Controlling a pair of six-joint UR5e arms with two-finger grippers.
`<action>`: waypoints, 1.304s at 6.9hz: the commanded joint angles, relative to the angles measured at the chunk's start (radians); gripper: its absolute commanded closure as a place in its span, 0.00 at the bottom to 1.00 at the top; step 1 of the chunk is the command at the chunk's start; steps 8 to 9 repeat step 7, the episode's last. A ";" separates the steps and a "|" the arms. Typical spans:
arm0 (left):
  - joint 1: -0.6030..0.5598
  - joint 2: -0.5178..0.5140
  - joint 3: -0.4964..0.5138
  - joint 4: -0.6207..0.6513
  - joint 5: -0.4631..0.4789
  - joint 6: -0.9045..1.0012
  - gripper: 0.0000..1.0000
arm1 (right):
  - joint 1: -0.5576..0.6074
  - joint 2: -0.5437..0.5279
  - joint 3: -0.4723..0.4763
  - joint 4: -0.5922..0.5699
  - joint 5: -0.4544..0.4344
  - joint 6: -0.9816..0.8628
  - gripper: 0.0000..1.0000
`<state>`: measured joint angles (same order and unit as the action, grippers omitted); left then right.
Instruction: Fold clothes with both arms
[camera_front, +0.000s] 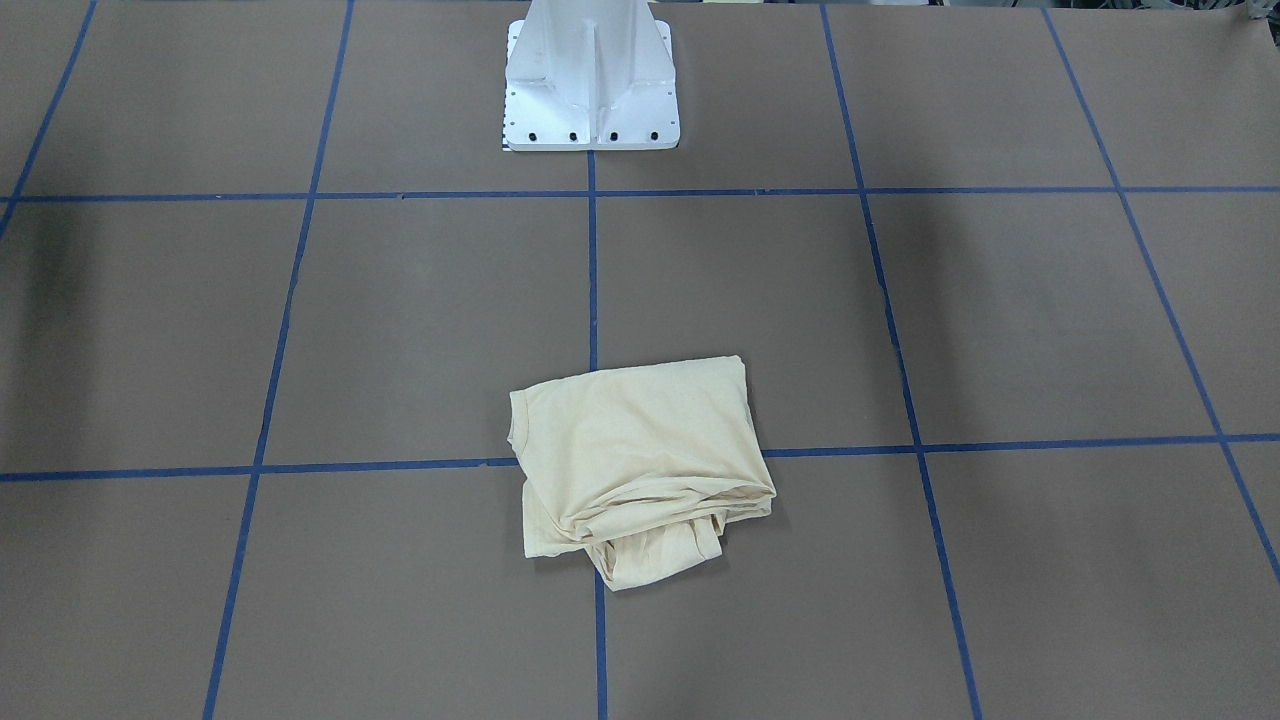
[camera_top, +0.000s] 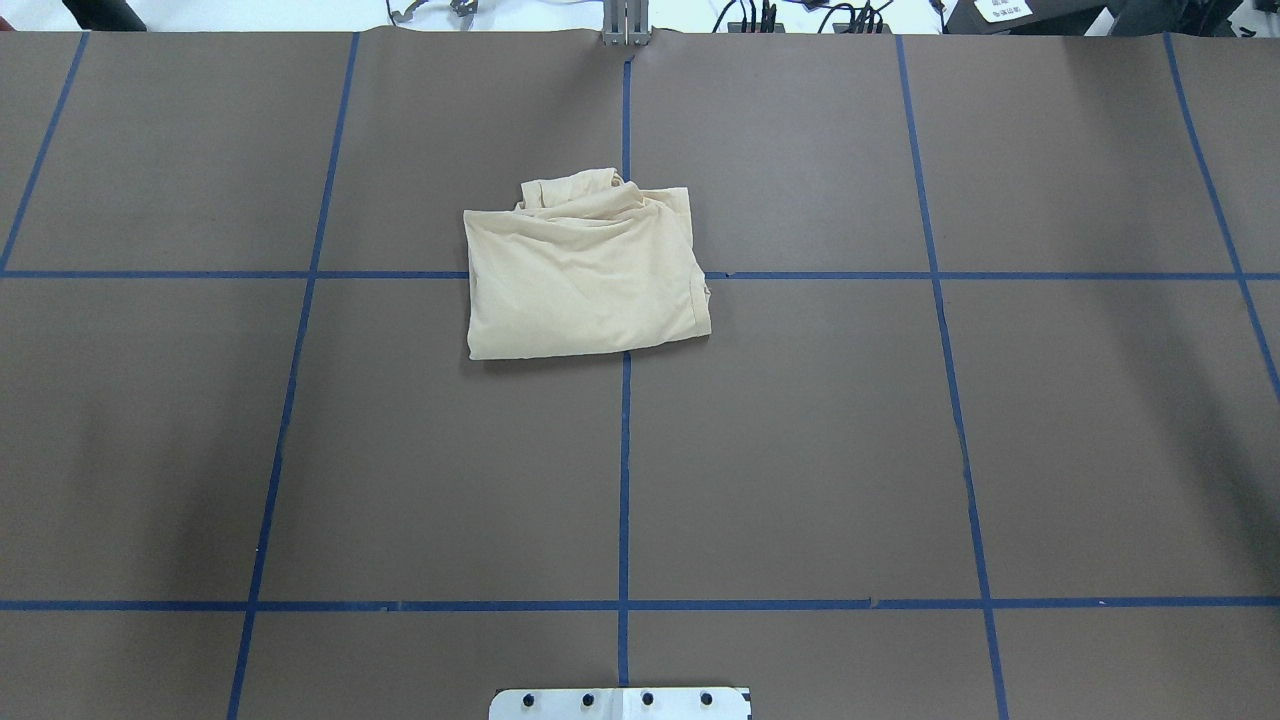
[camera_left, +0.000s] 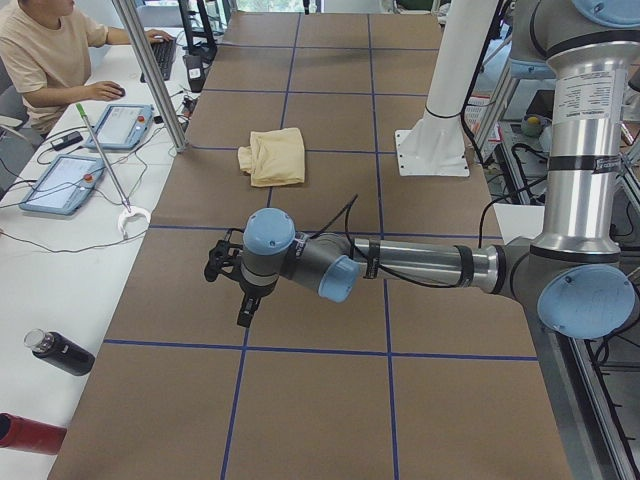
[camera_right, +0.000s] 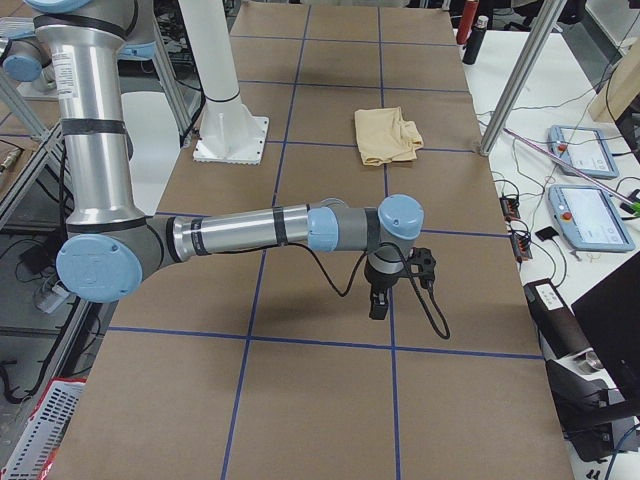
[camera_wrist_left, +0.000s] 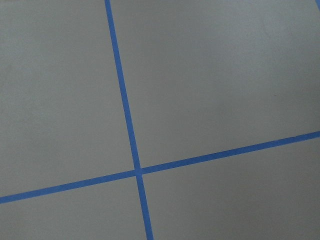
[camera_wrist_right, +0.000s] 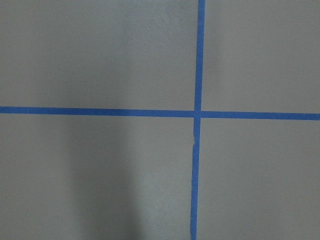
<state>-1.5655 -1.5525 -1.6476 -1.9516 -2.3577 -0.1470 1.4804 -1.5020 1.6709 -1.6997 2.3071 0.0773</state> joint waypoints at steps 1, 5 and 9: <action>-0.038 -0.001 -0.021 0.000 0.000 0.001 0.00 | 0.000 -0.001 0.007 0.000 0.003 0.001 0.00; -0.039 0.005 -0.043 0.000 -0.002 0.001 0.00 | 0.001 0.006 0.009 0.000 0.003 0.002 0.00; -0.038 -0.006 -0.043 0.000 -0.002 0.001 0.00 | 0.001 0.009 0.007 0.000 0.003 0.002 0.00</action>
